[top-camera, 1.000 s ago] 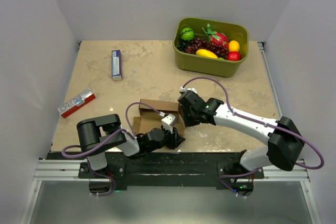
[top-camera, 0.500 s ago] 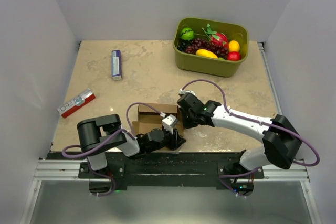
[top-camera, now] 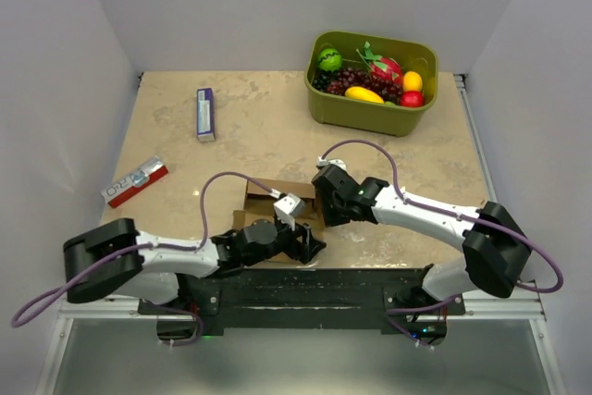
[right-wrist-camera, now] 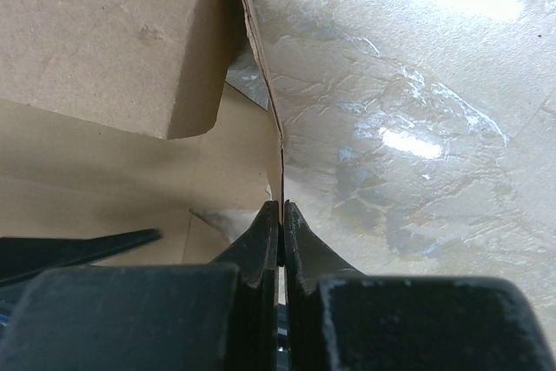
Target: Fold the paper box
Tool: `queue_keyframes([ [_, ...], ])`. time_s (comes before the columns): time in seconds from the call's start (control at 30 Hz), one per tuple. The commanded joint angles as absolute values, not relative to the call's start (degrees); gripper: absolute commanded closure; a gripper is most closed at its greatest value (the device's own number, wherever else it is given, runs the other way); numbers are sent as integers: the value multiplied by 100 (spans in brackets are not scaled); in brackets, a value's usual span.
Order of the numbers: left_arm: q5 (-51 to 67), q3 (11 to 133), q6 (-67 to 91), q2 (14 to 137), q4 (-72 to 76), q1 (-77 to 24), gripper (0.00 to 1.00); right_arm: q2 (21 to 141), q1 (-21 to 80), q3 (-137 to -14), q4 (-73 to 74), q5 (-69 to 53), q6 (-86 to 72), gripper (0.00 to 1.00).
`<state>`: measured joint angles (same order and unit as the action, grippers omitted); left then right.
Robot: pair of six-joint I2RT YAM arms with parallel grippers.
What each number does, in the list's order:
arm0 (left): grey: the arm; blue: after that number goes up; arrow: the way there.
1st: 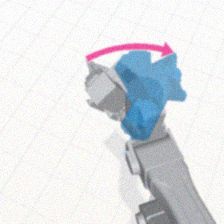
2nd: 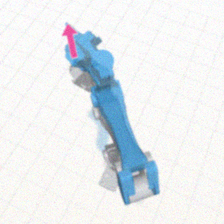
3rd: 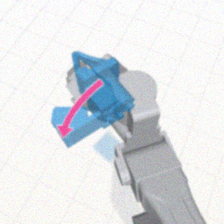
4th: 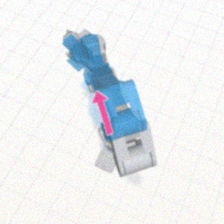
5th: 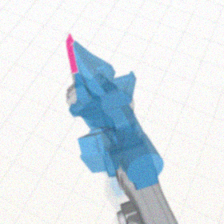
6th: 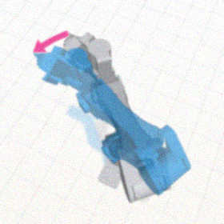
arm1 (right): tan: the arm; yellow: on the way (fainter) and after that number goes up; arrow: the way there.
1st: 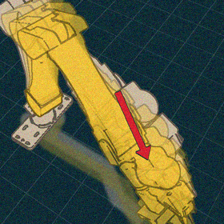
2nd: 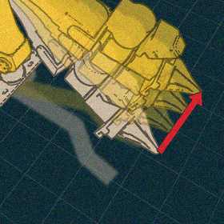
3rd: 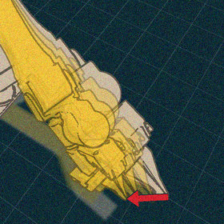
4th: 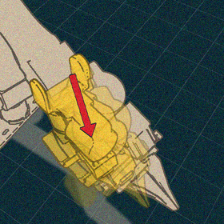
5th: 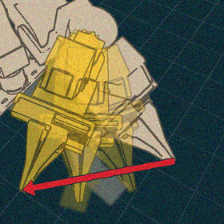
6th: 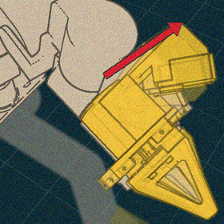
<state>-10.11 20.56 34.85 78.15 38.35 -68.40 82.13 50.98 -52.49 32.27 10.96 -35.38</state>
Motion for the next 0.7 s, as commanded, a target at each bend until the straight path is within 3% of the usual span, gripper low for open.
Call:
queue_keyframes([
  [0.0, -1221, 2337, 3173, 6866, 2428, -6864, 25, 8279, 5106, -5379, 3507, 1336, -3480, 100],
  [0.2, -1538, 2917, 2910, 5582, 267, -6689, 20, 8271, 5106, -5440, 3586, 1371, -3454, 100],
  [0.37, -1276, 3848, 2602, 5116, -1281, -5750, 17, 8235, 5106, -5520, 3691, 1441, -3428, 100],
  [0.67, -599, 5124, 1319, 5896, -2127, -4229, 11, 8148, 5106, -5581, 3832, 1512, -3375, 100],
])
